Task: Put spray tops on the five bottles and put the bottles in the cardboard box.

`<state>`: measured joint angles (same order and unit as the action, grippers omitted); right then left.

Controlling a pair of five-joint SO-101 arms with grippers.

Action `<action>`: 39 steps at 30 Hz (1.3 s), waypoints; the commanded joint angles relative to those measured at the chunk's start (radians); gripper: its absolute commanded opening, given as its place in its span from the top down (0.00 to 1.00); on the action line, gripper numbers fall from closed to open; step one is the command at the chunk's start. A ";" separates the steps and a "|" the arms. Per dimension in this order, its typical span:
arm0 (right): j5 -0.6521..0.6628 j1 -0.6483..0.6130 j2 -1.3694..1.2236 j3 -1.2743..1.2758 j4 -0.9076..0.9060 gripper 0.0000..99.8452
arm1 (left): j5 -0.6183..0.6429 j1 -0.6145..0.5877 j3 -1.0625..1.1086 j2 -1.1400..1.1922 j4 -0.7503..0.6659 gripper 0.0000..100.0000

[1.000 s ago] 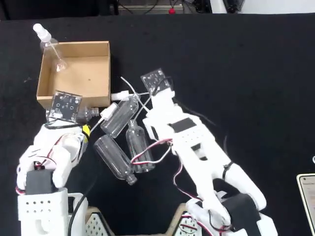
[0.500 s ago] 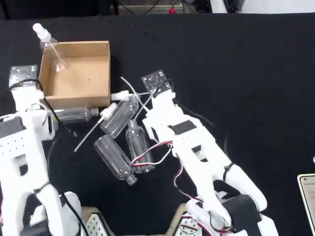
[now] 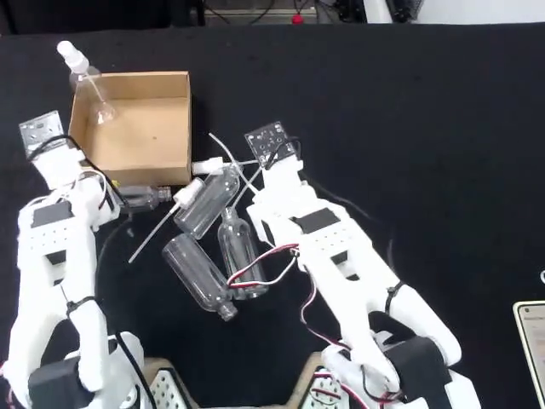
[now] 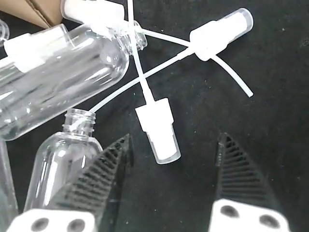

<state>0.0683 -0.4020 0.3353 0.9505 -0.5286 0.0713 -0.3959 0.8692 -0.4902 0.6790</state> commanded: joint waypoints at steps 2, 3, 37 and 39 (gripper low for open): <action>-0.002 -0.011 0.044 0.002 0.018 0.74 | 0.012 0.022 0.015 -0.005 -0.075 0.82; -0.002 -0.011 0.044 0.002 0.018 0.74 | 0.012 0.021 0.022 -0.003 -0.091 0.82; 0.000 -0.011 0.047 0.002 0.017 0.74 | -0.373 -0.107 -0.091 -0.100 0.376 0.82; 0.000 -0.011 0.048 0.002 0.017 0.74 | -0.370 -0.102 -0.131 -0.127 0.388 0.82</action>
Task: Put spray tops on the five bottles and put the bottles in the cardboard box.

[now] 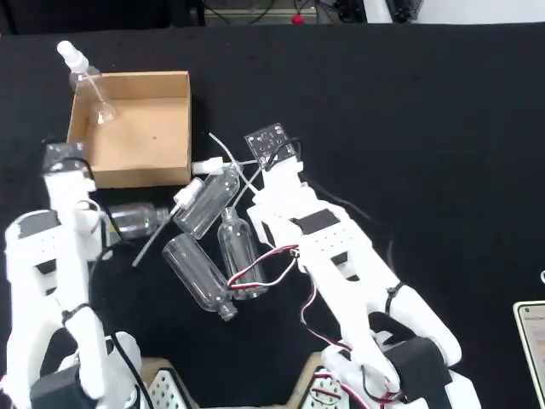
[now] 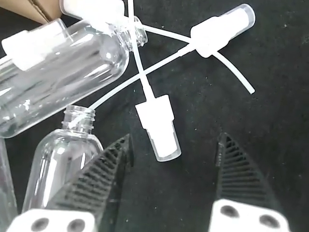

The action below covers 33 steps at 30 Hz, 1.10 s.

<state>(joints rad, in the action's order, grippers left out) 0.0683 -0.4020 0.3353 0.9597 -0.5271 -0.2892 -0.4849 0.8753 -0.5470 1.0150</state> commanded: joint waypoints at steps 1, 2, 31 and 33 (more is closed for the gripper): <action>0.000 -0.011 0.048 -0.007 0.015 0.74 | 0.008 -0.010 -0.148 -0.077 0.051 0.82; 0.000 -0.011 0.048 -0.007 0.015 0.74 | 0.037 -0.004 -0.153 -0.081 0.037 0.82; 0.000 -0.011 0.044 -0.007 0.015 0.74 | -0.766 0.225 -0.259 0.061 0.250 0.65; 0.000 -0.011 0.044 -0.007 0.015 0.74 | -0.767 0.225 -0.280 0.109 0.230 0.66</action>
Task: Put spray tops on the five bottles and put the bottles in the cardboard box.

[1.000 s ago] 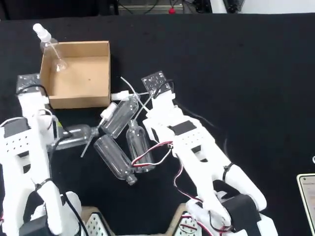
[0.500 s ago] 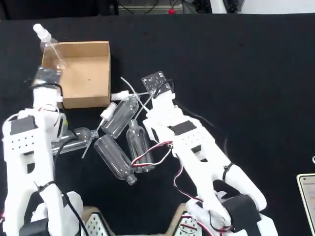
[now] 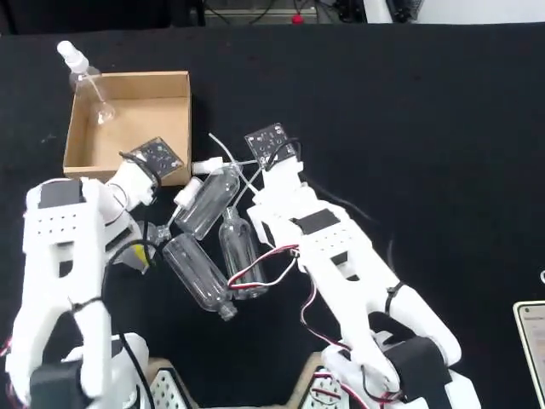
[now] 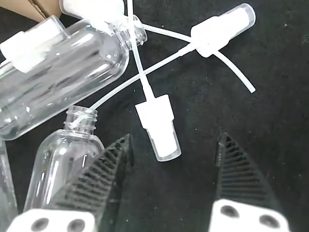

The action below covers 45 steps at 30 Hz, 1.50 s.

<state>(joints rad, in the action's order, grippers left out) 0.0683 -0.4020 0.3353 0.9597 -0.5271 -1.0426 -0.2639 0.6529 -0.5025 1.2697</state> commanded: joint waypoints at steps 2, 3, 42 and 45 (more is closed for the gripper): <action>0.000 -0.011 0.044 -0.007 0.015 0.74 | -0.014 0.004 -0.074 0.106 -0.043 0.67; 0.000 -0.011 0.044 -0.007 0.015 0.74 | -0.014 0.007 -0.084 0.124 -0.048 0.67; 0.000 -0.009 0.044 -0.007 0.015 0.74 | 0.055 -0.469 -0.216 0.336 -0.077 0.87; 0.000 -0.009 0.044 -0.007 0.015 0.74 | 0.180 -0.576 -0.219 0.339 -0.124 0.87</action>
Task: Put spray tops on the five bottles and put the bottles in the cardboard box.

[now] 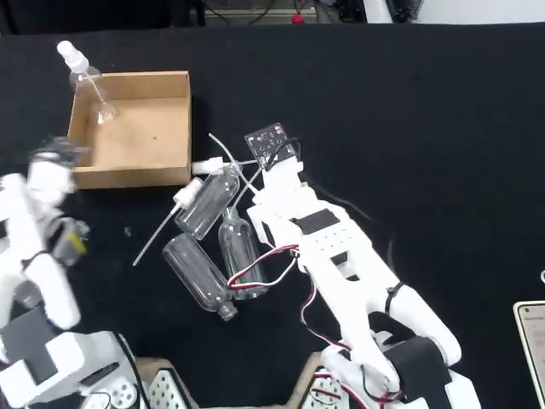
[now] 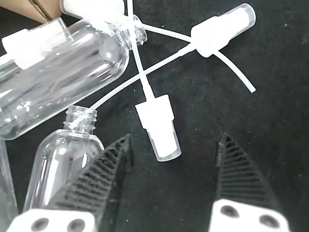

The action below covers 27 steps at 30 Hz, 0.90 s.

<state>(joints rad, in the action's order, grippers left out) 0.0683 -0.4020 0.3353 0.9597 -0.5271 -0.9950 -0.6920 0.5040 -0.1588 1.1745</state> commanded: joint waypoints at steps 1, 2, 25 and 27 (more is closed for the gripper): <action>0.000 -0.009 0.044 -0.007 0.015 0.74 | 0.181 -0.168 -0.053 -0.006 -0.041 0.87; 0.000 -0.009 0.044 -0.007 0.015 0.74 | 0.227 -0.183 -0.039 -0.011 -0.051 0.87; 0.000 -0.009 0.044 0.007 0.015 0.74 | -0.064 -0.242 -0.030 -0.005 -0.147 0.69; 0.000 -0.009 0.044 0.008 0.015 0.74 | -0.133 -0.239 -0.030 -0.005 -0.147 0.69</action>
<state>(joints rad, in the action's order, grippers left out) 0.0683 -0.4020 0.3353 0.9705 -0.5271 -0.9996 -0.9467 0.5255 -0.1588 1.0411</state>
